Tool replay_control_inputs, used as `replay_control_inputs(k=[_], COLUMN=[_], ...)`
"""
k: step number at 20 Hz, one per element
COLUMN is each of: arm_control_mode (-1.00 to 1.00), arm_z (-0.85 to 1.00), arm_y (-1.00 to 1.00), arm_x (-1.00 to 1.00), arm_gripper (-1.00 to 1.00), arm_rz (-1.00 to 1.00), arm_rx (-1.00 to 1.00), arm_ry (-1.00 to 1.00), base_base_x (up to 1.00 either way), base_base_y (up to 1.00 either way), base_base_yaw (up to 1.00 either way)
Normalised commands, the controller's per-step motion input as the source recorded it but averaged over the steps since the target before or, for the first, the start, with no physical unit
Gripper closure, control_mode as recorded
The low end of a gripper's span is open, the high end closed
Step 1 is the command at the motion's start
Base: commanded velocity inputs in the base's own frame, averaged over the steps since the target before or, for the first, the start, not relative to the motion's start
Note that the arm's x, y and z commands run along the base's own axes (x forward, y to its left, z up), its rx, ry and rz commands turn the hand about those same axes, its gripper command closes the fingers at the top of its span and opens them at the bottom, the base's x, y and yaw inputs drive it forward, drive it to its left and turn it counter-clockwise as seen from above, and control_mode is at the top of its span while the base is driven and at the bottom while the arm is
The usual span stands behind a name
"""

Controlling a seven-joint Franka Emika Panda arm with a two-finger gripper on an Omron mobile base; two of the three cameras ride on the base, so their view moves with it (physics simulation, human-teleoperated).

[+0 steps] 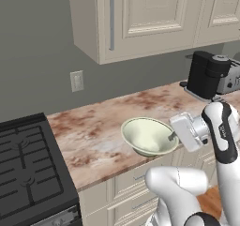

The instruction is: Pick the cup and bowl from the counter and place them on the counter next to the sink.

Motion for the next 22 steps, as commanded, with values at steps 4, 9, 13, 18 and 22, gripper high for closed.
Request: replay_control_inputs(k=[4,9,13,18,22], arm_control_mode=[-1.00,-1.00,-1.00,-1.00,1.00], arm_z=[0.00,0.00,0.00,0.00,0.00], arm_y=[0.05,0.00,0.00,0.00,0.00], arm_x=[-0.06,0.00,0.00,0.00,0.00], arm_gripper=[1.00,1.00,1.00,1.00,1.00], arm_rz=[0.00,0.00,0.00,0.00,0.00], arm_rx=[0.00,0.00,0.00,0.00,0.00], arm_ry=[0.00,-0.01,0.00,0.00,0.00], base_base_x=[0.00,0.00,0.00,0.00,0.00], base_base_y=[0.00,0.00,0.00,0.00,0.02], base_base_yaw=[0.00,0.00,0.00,0.00,0.02])
